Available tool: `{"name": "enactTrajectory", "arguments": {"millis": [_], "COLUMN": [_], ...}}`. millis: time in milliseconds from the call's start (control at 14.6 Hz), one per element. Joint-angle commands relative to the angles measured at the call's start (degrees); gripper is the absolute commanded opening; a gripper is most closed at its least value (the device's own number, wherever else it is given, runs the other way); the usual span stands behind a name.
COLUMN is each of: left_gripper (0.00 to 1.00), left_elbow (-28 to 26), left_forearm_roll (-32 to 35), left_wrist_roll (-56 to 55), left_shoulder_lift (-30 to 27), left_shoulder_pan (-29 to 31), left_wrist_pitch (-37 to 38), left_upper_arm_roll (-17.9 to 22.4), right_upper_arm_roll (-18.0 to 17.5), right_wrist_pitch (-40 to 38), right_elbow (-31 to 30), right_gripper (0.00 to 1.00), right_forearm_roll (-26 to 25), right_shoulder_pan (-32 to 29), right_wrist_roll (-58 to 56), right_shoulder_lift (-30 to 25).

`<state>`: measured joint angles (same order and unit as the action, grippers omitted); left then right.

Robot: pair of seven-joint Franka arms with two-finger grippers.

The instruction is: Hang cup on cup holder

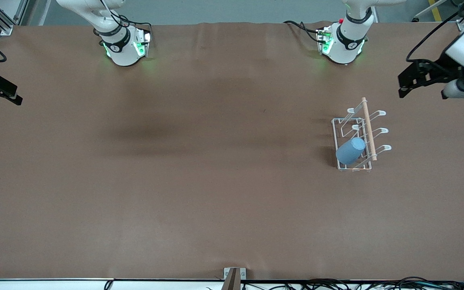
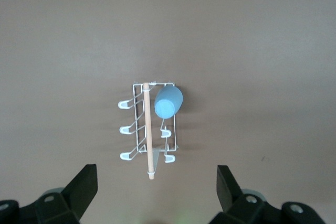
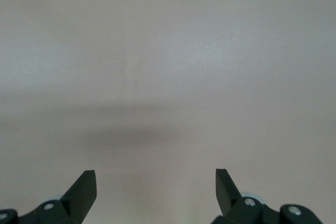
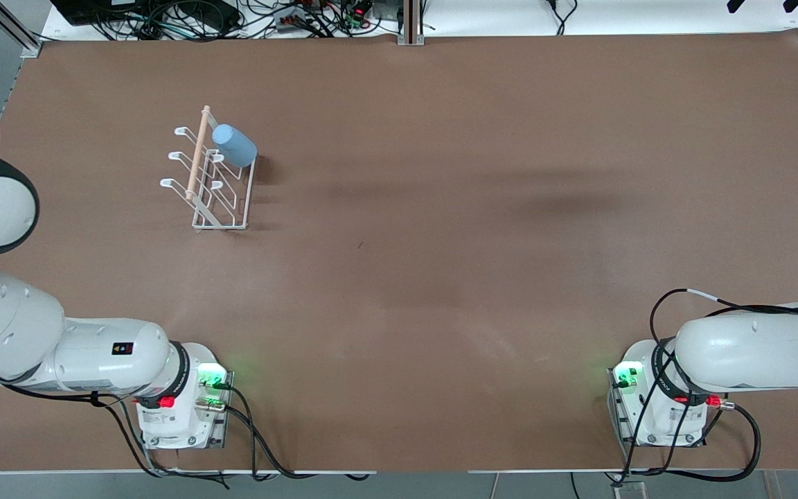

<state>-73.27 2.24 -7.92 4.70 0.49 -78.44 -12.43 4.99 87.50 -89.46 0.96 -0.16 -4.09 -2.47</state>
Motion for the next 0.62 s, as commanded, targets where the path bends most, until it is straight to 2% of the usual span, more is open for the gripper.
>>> {"name": "enactTrajectory", "arguments": {"millis": [0, 205, 342, 548], "left_gripper": [1.00, 1.00, 1.00, 1.00], "left_elbow": [-12.3, -26.4, -28.6, -28.5], "left_forearm_roll": [-1.2, -3.9, -4.1, -3.3], "left_wrist_roll": [-0.3, -0.3, -0.3, -0.3], "left_shoulder_lift": [-8.1, -16.8, -18.2, -18.0], "left_shoulder_pan": [-0.2, -0.7, -0.8, -1.4], "left_wrist_pitch": [-3.8, -11.4, -12.1, -11.9], "left_upper_arm_roll": [1.0, 3.8, 4.5, 4.6], "right_upper_arm_roll": [0.2, 0.2, 0.2, 0.2], "right_wrist_pitch": [-0.1, -0.1, -0.2, -0.1], "right_elbow": [0.2, 0.2, 0.1, 0.1], "right_gripper": [1.00, 1.00, 1.00, 1.00], "right_forearm_roll": [-0.1, -0.1, -0.1, -0.1], "right_shoulder_pan": [0.1, 0.0, 0.0, 0.0], "right_wrist_roll": [0.5, 0.5, 0.5, 0.5], "right_shoulder_lift": [0.1, 0.1, 0.1, 0.1]}}
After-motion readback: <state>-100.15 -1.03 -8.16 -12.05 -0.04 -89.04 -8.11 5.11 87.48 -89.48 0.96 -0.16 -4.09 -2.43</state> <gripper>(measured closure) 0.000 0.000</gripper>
